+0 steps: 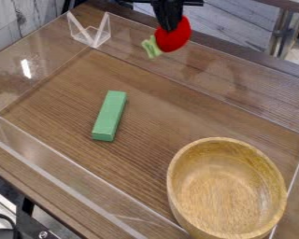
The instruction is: Move the red fruit to the left
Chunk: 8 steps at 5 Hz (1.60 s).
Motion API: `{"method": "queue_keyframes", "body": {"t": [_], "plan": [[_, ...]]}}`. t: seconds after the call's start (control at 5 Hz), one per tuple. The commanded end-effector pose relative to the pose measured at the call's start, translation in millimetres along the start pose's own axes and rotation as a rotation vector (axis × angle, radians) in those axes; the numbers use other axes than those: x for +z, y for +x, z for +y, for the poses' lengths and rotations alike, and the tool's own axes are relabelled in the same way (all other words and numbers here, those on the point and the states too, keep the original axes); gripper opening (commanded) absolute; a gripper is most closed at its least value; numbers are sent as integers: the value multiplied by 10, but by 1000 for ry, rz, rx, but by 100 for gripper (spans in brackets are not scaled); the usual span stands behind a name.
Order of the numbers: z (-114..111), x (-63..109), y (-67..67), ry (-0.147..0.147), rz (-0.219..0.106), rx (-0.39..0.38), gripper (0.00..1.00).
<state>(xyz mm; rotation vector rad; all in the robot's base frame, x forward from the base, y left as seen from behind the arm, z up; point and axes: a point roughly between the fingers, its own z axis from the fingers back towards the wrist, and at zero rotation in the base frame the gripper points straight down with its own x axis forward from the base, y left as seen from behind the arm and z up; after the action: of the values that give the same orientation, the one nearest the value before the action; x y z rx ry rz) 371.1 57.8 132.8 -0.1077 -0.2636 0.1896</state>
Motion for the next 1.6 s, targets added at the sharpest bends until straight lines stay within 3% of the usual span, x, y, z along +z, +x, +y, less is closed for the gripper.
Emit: {"method": "queue_keyframes", "body": {"t": [0.0, 0.4, 0.8, 1.2, 1.4], "plan": [[-9, 10, -16, 39, -47, 61, 0], [628, 30, 35, 115, -68, 265, 0], [1017, -43, 23, 183, -76, 462, 0], [1264, -102, 118, 213, -66, 535, 0], [1378, -245, 123, 228, -56, 553, 0]]}}
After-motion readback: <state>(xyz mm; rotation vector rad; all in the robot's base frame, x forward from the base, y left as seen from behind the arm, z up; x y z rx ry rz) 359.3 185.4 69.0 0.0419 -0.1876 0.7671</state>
